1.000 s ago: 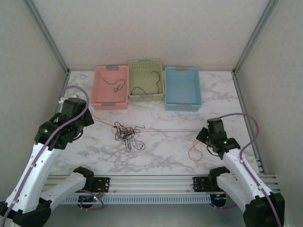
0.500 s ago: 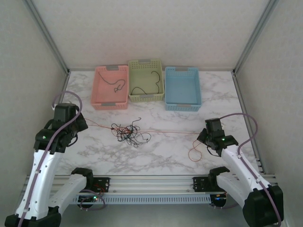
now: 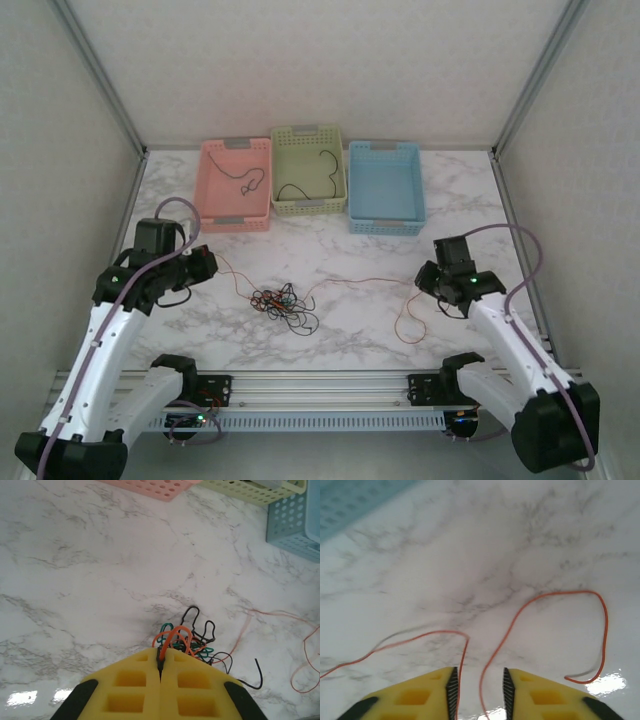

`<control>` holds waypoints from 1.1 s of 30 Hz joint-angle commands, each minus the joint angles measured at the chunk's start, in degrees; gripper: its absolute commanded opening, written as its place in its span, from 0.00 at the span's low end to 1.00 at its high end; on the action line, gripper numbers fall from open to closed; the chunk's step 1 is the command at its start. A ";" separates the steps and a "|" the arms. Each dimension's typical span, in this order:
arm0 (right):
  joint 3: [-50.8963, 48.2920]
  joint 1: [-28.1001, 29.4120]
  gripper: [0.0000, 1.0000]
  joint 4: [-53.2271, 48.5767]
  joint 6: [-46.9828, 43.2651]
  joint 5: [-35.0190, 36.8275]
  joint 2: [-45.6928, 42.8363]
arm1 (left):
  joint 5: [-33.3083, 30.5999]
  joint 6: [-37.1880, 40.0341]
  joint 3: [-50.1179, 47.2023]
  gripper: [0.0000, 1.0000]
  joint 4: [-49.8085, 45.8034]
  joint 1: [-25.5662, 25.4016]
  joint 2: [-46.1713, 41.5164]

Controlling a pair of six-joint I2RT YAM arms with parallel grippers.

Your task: Untangle the cables

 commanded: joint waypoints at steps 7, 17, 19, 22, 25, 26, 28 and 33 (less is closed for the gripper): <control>10.15 3.41 0.39 -5.54 9.31 -13.61 -3.85 | 1.65 0.96 -0.82 0.00 1.84 -0.37 -2.40; 4.75 34.43 0.41 20.55 32.00 -14.50 11.13 | 1.54 0.95 -0.91 0.00 1.95 -0.41 -2.39; 6.66 38.72 0.41 23.93 33.10 -13.69 16.43 | 1.48 0.93 -0.91 0.00 1.92 -0.42 -2.44; 10.01 43.05 0.41 26.68 34.11 -12.91 23.43 | 1.39 0.86 -0.91 0.00 1.90 -0.38 -2.44; 11.23 45.05 0.41 29.92 36.49 -13.17 28.17 | 1.19 0.89 -0.91 0.00 1.86 -0.35 -2.44; 11.36 45.31 0.41 31.05 37.15 -13.22 29.28 | 1.21 0.86 -0.87 0.00 1.81 -0.36 -2.44; 11.50 45.63 0.41 32.28 38.14 -13.12 30.52 | 1.11 0.86 -0.91 0.00 1.75 -0.36 -2.46; 11.17 45.62 0.40 31.93 40.21 -12.96 31.89 | 0.99 0.93 -0.91 0.00 1.82 -0.38 -2.52</control>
